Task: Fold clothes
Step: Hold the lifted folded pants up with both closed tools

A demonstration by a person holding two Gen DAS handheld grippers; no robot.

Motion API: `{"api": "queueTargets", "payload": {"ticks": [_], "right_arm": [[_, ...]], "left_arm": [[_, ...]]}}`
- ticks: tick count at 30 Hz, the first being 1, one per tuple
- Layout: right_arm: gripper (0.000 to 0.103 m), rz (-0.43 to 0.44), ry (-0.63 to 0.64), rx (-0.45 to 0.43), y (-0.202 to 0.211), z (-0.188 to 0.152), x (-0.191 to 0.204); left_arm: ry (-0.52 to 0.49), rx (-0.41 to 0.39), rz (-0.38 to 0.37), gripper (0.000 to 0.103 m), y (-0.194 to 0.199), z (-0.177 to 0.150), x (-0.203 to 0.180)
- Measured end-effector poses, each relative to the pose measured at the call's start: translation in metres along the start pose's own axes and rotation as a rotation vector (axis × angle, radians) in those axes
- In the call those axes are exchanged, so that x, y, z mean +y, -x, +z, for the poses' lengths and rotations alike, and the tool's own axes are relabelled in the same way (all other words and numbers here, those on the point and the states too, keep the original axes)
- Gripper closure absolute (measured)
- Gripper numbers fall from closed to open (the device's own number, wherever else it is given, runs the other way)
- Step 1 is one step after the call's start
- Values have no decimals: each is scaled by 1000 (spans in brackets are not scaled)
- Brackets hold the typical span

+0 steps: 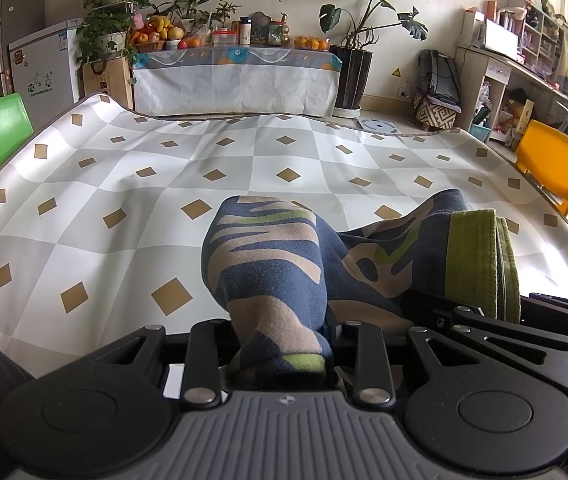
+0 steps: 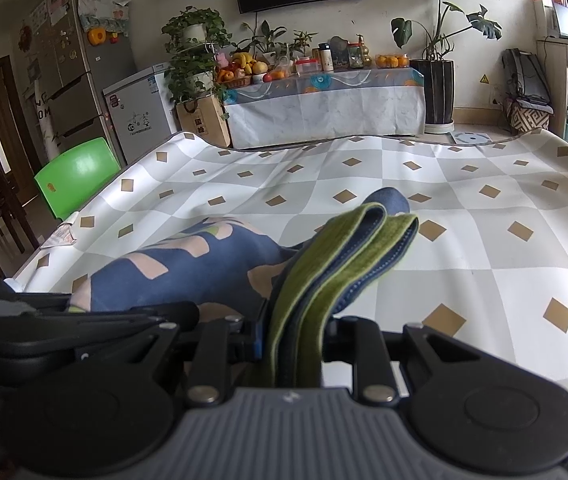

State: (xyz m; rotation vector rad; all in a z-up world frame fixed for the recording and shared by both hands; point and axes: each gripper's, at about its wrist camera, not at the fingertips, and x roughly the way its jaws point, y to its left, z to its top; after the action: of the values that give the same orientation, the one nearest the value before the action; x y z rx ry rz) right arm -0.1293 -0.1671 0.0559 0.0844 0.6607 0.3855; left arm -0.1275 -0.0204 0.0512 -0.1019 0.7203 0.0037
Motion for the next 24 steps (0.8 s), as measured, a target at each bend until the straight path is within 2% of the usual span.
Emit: {"api": "queueTargets", "payload": {"ticks": [24], "right_arm": [[82, 3, -28, 4, -13, 18, -16]], "left_arm": [[-18, 3, -1, 75, -15, 15, -12]]}}
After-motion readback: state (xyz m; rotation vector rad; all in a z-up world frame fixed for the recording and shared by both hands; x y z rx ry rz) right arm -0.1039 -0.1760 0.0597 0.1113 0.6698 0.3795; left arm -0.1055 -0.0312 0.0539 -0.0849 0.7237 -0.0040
